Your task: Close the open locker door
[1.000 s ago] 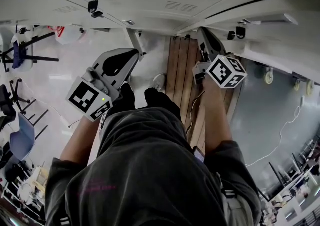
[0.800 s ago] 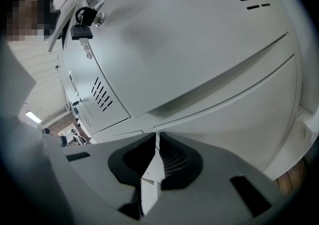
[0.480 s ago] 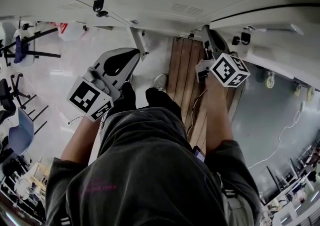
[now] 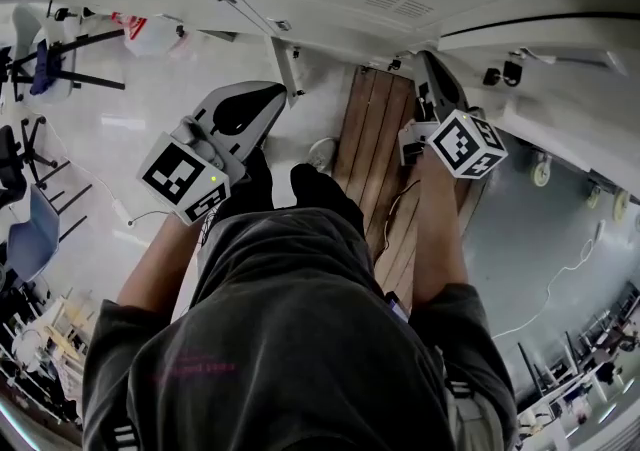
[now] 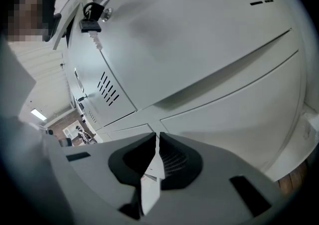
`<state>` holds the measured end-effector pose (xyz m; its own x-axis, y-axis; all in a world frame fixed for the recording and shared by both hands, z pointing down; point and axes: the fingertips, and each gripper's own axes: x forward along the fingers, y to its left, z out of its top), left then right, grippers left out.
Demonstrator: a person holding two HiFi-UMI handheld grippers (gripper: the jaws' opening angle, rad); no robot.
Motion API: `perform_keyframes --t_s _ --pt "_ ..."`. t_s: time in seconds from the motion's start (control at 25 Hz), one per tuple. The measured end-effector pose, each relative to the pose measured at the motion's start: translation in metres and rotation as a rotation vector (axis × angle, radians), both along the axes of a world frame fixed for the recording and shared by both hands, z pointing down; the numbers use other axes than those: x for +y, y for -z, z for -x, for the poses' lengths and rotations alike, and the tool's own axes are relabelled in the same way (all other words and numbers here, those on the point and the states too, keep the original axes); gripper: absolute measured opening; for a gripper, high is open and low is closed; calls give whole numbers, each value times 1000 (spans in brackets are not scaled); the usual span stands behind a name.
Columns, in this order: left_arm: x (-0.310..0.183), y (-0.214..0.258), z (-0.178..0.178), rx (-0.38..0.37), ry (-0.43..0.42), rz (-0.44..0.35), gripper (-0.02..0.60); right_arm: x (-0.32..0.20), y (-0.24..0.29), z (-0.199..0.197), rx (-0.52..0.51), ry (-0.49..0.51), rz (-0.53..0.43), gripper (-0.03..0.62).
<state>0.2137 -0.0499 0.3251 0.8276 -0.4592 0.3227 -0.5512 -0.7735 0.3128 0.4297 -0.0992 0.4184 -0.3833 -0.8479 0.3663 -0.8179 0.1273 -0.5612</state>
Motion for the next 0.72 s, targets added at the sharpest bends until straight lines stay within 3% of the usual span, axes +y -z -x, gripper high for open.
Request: perform_keyframes --t_s 0.4,0.72 --pt "20 -26 23 -10 41 45 8 35 -16 40 10 100 30 35" --pt "26 -47 43 8 -10 77 8 58 -29 75 36 99 60 35"
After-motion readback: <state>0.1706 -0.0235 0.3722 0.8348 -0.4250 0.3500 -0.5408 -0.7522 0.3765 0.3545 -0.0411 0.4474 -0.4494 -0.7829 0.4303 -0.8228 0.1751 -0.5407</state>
